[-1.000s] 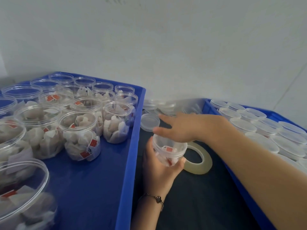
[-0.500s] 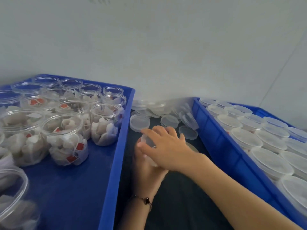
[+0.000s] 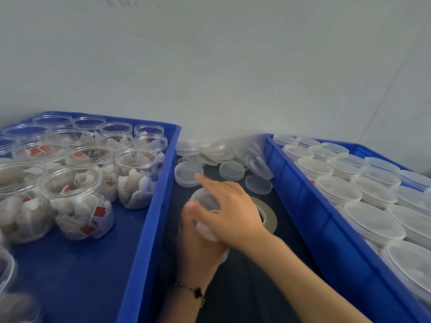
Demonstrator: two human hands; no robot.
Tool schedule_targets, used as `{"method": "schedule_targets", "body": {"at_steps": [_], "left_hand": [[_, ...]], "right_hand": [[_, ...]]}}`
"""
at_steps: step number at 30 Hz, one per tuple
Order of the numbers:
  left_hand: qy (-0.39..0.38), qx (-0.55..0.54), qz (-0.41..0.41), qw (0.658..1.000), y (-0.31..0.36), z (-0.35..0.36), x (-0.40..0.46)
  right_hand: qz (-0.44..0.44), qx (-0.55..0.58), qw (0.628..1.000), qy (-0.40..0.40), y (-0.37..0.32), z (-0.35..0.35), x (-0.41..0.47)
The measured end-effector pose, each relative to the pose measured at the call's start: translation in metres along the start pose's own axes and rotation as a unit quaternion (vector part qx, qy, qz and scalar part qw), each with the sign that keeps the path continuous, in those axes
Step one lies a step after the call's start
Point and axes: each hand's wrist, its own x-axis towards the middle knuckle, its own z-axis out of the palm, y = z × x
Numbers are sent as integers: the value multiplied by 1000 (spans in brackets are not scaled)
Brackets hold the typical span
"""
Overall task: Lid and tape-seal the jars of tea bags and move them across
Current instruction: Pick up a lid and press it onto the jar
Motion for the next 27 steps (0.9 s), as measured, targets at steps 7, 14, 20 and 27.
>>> {"method": "schedule_targets", "body": {"at_steps": [7, 14, 20, 27], "left_hand": [[-26, 45, 44, 998, 7, -2, -5], [82, 131, 242, 958, 23, -7, -13], [-16, 64, 402, 913, 24, 3, -38], [-163, 125, 222, 953, 19, 10, -42]], "right_hand": [[201, -28, 977, -60, 101, -21, -41], [120, -179, 976, -37, 113, -11, -61], [69, -12, 970, 232, 95, -28, -75], [46, 146, 927, 343, 87, -33, -87]]}}
